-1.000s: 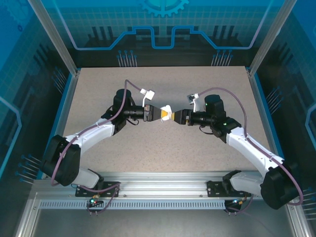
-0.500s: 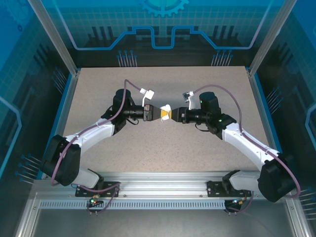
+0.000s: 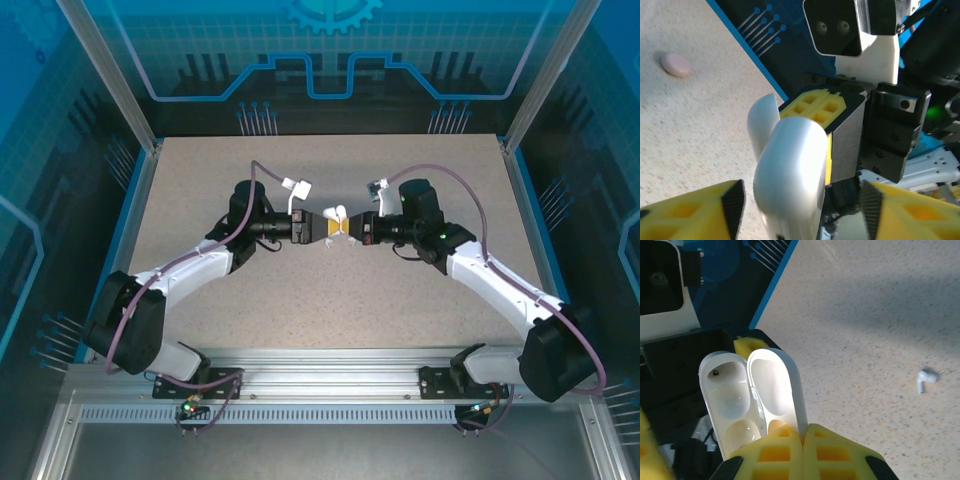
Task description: Insert wireless bluetooth earbuds into charging case
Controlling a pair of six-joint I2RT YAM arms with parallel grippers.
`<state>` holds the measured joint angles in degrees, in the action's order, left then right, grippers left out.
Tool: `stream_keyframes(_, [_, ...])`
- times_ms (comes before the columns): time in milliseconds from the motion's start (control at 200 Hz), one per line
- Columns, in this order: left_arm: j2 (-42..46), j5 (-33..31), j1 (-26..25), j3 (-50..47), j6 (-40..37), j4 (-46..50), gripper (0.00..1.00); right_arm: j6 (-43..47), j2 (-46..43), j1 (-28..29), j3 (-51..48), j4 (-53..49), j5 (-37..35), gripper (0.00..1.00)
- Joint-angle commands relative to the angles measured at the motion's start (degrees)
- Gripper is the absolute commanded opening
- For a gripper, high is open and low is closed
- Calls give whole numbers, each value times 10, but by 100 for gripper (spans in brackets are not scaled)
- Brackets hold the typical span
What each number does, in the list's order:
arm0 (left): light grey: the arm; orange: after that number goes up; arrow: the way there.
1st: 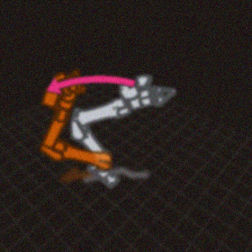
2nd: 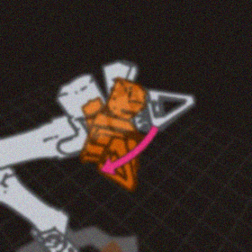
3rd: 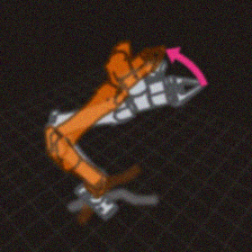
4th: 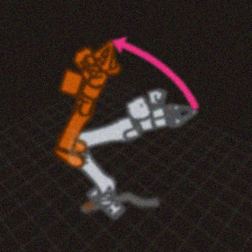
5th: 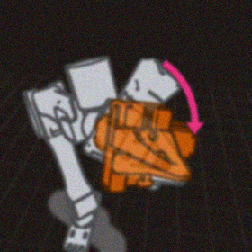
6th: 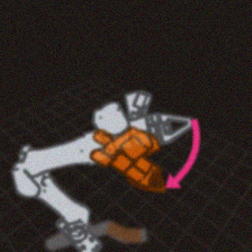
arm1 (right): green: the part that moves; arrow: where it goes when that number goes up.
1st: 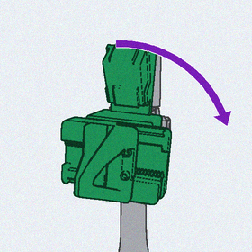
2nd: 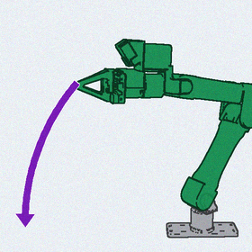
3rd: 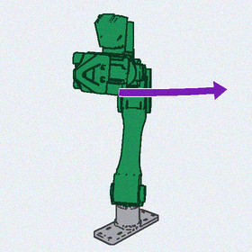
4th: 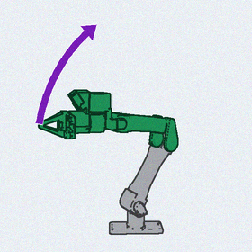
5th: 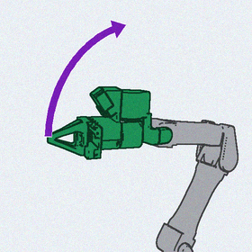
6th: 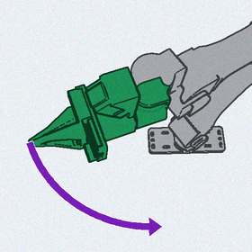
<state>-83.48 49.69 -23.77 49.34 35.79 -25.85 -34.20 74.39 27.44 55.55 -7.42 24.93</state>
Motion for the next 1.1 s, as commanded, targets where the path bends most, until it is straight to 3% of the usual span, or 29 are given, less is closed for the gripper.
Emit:
stream_keyframes(0, [7, -20, 23, -3, -11, 8, 80, 63, 18, -2, 37, -60, -49, 0])
stream_keyframes(170, [13, -9, 66, 24, -68, 77, 91, 163, 64, -39, 77, -114, -33, 0])
stream_keyframes(355, [-8, 18, 94, 77, -145, 179, 98, 258, 141, -73, 158, -175, 39, 0])
stream_keyframes(545, [-52, 67, 115, 141, -199, 253, 99, 342, 220, -77, 253, -253, 114, 0])
stream_keyframes(650, [-85, 94, 116, 197, -257, 349, 99, 372, 250, -80, 295, -287, 148, 0])
stream_keyframes(760, [-119, 119, 116, 258, -324, 457, 95, 388, 273, -85, 325, -308, 188, 0])
stream_keyframes(915, [-163, 153, 116, 339, -410, 587, 79, 411, 297, -88, 366, -347, 219, 0])
stream_keyframes(1096, [-199, 186, 116, 390, -440, 638, 70, 416, 310, -86, 395, -365, 236, 0])
